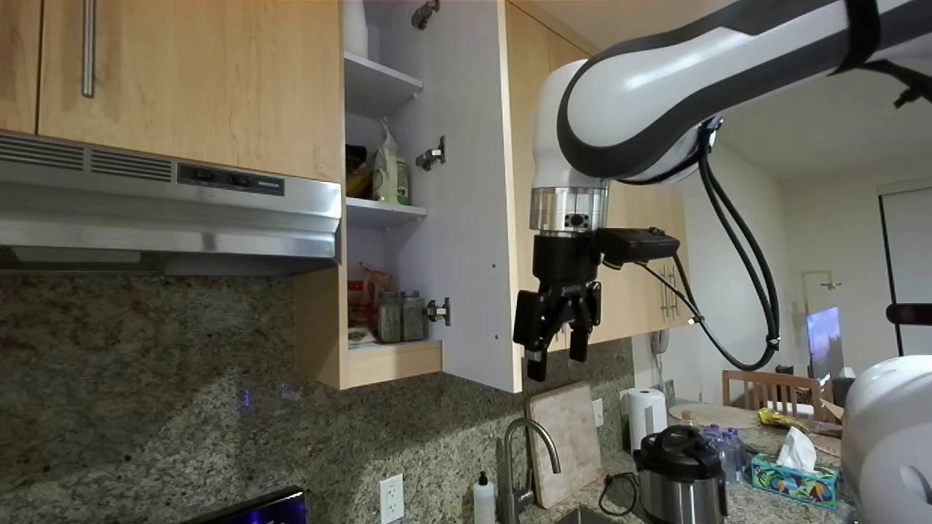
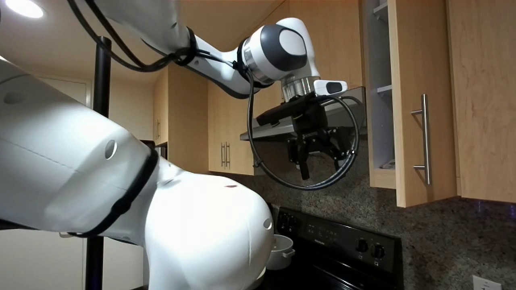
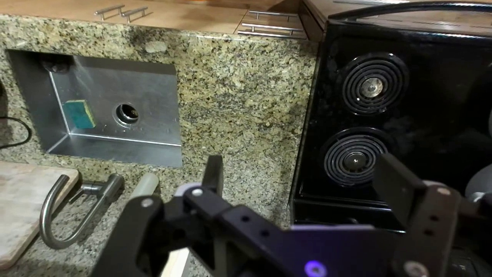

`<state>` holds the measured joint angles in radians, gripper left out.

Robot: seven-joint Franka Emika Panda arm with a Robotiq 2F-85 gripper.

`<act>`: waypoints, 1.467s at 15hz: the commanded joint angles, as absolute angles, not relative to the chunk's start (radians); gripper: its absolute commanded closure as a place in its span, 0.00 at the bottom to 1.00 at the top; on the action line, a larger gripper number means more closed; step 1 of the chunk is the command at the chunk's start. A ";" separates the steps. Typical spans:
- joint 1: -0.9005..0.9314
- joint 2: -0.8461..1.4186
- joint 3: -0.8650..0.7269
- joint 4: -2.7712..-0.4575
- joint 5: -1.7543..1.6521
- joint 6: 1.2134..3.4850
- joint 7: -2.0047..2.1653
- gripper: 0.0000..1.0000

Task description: Open the cabinet door

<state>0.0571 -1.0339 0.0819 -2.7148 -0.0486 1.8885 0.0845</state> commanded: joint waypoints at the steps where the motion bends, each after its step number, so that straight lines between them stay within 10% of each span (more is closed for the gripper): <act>1: 0.069 -1.126 0.104 -2.747 -0.045 1.861 0.082 0.00; 22: 0.069 -1.220 0.110 -2.774 -0.044 1.807 0.082 0.00</act>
